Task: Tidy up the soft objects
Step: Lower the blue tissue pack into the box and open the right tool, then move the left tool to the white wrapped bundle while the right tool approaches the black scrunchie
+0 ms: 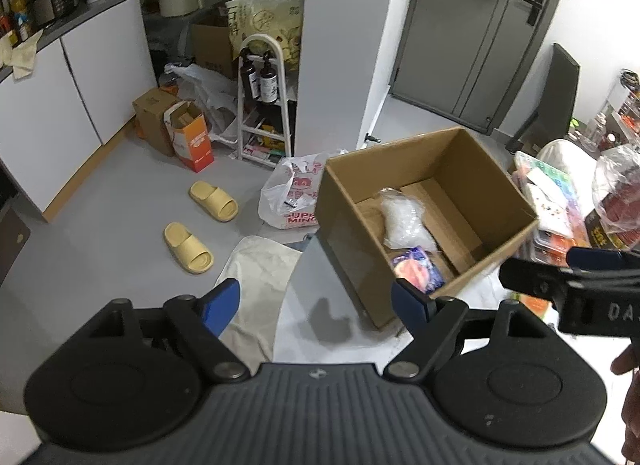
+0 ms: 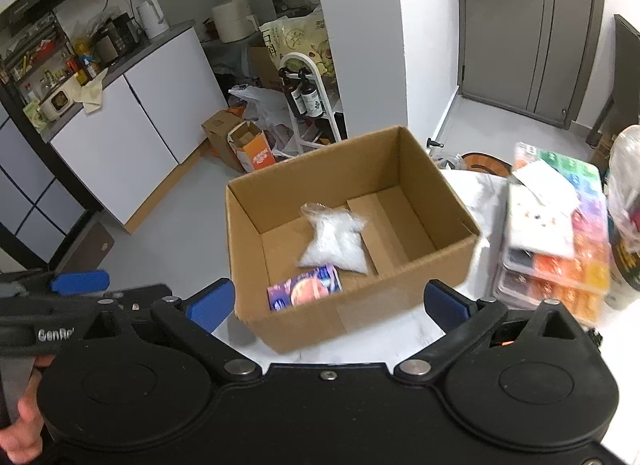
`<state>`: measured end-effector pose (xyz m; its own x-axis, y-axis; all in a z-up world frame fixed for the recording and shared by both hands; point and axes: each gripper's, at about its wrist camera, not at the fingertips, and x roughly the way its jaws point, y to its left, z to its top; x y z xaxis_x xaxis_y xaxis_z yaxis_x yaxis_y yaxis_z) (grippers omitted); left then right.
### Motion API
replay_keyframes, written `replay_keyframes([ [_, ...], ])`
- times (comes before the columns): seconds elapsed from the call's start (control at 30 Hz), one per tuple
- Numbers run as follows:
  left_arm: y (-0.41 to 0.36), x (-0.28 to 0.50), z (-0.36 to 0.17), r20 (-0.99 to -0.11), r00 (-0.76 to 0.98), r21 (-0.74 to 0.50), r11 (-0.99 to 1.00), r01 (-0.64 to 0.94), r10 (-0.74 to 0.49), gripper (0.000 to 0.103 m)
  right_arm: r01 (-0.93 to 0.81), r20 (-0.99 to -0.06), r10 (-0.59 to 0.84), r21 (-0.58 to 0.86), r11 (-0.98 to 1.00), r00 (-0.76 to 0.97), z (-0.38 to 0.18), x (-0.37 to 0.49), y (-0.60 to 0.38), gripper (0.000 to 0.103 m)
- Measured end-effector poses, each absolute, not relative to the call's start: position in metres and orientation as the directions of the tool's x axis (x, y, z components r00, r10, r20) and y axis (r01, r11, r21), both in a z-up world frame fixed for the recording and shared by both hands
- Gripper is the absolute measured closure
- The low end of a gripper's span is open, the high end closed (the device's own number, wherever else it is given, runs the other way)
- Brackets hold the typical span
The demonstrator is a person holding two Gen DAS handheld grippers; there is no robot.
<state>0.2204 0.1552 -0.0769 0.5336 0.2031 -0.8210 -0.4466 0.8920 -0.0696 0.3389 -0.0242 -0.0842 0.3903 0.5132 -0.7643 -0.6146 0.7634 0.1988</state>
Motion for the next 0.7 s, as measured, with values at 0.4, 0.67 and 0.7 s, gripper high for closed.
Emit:
replay_keyframes([
  [0.4, 0.118, 0.211, -0.067, -0.806, 0.561, -0.049, 0.924, -0.379, 0.188, 0.021, -0.527, -0.748, 0.516, 0.264, 0.808, 0.417, -0.079, 0.325, -0.089, 0.0],
  [0.67, 0.095, 0.204, -0.065, -0.8, 0.572, -0.041, 0.935, -0.353, 0.181, 0.021, -0.492, -0.73, 0.517, 0.282, 0.823, 0.446, -0.082, 0.314, -0.122, 0.0],
  [0.7, 0.092, 0.203, -0.066, -0.8, 0.573, -0.042, 0.936, -0.35, 0.178, 0.021, -0.489, -0.728, 0.52, 0.288, 0.824, 0.447, -0.082, 0.313, -0.126, 0.0],
])
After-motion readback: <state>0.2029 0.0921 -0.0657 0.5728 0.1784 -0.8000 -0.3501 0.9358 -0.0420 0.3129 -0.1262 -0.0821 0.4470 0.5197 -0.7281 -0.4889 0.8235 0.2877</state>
